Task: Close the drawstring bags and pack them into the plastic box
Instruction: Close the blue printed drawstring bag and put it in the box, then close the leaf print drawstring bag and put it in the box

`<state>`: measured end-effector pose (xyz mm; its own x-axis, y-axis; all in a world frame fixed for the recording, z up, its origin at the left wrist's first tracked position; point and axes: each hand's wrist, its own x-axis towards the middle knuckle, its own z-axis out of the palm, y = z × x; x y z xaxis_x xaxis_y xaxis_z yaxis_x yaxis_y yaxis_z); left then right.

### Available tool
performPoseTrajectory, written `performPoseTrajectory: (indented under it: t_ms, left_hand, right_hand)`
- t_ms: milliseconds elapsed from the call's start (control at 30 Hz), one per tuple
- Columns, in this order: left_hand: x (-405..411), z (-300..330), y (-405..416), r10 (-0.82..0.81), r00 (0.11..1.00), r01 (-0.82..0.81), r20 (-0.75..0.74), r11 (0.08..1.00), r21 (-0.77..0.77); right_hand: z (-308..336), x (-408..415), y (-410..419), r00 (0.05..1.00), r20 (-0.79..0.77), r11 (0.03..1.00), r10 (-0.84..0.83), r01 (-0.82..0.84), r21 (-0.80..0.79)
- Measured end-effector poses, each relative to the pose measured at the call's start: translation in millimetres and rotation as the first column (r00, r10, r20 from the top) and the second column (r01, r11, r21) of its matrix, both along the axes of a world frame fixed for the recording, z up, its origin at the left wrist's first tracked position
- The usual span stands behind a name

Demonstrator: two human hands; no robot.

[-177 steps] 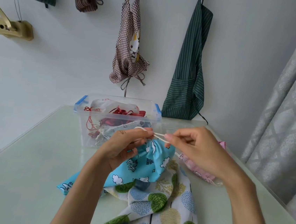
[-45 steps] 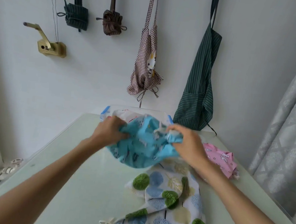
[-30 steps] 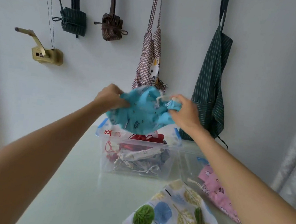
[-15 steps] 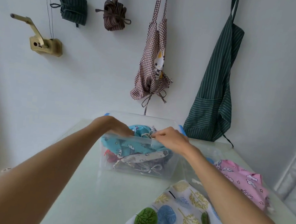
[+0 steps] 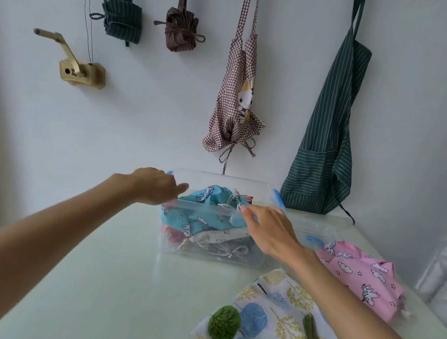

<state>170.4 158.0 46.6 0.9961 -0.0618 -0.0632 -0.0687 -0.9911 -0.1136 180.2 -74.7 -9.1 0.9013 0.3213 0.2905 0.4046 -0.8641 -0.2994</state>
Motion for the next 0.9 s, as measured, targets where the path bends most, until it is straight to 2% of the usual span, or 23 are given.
performPoseTrajectory:
  t_ms: [100, 167, 200, 267, 333, 400, 433, 533, 633, 700, 767, 833, 900]
  left_hand:
    - [8.2, -15.0, -9.4, -0.007, 0.998, 0.011, -0.057, 0.997, 0.076]
    - [11.1, -19.9, -11.9, 0.01, 1.0, -0.008, -0.021, 0.995, 0.101]
    - [9.9, -20.1, -13.0, 0.023, 0.999, -0.026, 0.025, 0.995, 0.098]
    - [3.0, -18.8, -17.6, 0.027, 0.983, -0.042, 0.183, 0.996, 0.079]
    - [-7.8, -20.5, -25.3, -0.014, 0.915, -0.008, 0.403, 0.999, 0.053]
    - [-26.6, -26.4, -39.7, -0.027, 0.839, 0.078, 0.544, 0.994, -0.071]
    - [-36.4, -29.7, -48.5, -0.009, 0.828, 0.123, 0.561, 0.979, -0.166]
    - [-68.2, -45.6, -74.5, 0.035, 0.909, 0.181, 0.415, 0.863, -0.471]
    - [-91.0, -72.1, -93.0, -0.016, 0.969, 0.172, 0.248, 0.763, -0.623]
    - [-101.4, -89.4, -101.1, -0.023, 0.986, 0.126, 0.168, 0.76, -0.637]
    - [-107.1, -106.1, -104.6, 0.022, 0.997, 0.025, 0.07, 0.8, -0.599]
    - [-109.3, -119.9, -106.2, 0.066, 0.998, -0.068, -0.024, 0.84, -0.538]
    - [-107.5, -128.2, -104.3, 0.073, 0.996, -0.09, -0.054, 0.869, -0.487]
  right_hand:
    - [15.0, 6.2, 3.2, 0.977, -0.209, 0.999, -0.031, 0.035, 0.014]
    - [18.9, 8.6, 1.4, 0.965, -0.262, 0.999, -0.031, 0.042, 0.034]
    - [18.9, 7.7, -2.0, 0.968, -0.25, 0.999, -0.018, 0.028, 0.037]
    - [15.7, -1.2, -10.7, 0.991, -0.134, 1.0, 0.016, -0.014, 0.012]
    - [11.8, -15.0, -20.4, 0.998, 0.022, 0.998, 0.062, -0.062, 0.01]
    - [5.0, -30.9, -33.4, 0.994, 0.091, 0.996, 0.061, -0.067, 0.063]
    - [1.3, -38.3, -40.8, 0.997, 0.068, 0.993, 0.039, -0.046, 0.108]
    - [-18.1, -70.5, -60.5, 0.983, -0.182, 0.967, 0.023, 0.024, 0.253]
    - [-44.5, -98.2, -71.6, 0.952, -0.305, 0.951, 0.004, 0.09, 0.294]
    - [-56.2, -109.6, -77.5, 0.932, -0.357, 0.961, -0.068, 0.157, 0.226]
    - [-60.7, -115.4, -80.9, 0.92, -0.358, 0.968, -0.157, 0.215, 0.127]
    - [-59.7, -119.2, -83.1, 0.909, -0.311, 0.935, -0.277, 0.329, 0.129]
    - [-59.3, -115.5, -89.6, 0.848, -0.341, 0.879, -0.407, 0.465, 0.107]
